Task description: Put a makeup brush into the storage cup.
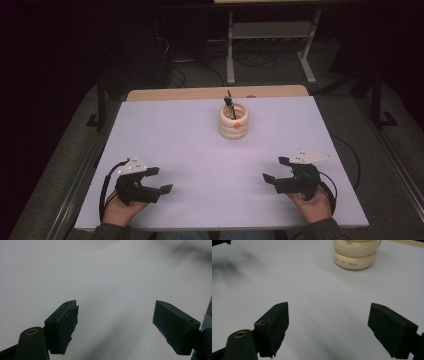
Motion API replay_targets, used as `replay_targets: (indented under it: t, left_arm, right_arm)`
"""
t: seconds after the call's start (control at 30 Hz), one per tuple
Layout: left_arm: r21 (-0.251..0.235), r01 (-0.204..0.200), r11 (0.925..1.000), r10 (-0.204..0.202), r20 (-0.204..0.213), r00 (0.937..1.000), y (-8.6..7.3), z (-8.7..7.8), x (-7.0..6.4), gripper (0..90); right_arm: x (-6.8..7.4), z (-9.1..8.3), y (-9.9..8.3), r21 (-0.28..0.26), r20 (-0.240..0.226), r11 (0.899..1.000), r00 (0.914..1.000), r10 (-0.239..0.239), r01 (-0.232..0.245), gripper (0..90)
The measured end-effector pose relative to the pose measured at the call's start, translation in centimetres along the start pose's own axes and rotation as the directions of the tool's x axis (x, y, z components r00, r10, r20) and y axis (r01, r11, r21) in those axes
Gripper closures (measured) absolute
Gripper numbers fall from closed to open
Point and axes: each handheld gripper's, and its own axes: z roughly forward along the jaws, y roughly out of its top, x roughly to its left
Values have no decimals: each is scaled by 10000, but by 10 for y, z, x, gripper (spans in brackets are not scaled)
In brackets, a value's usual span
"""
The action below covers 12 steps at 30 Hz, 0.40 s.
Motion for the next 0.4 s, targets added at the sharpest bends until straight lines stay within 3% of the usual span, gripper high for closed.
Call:
replay_targets:
  t: [0.4]
  left_arm:
    - [31,57,10000,-57,4,10000,0,2,1,191]
  right_arm:
    - [1,3,1,-60,49,9999,9999,-116,116,147]
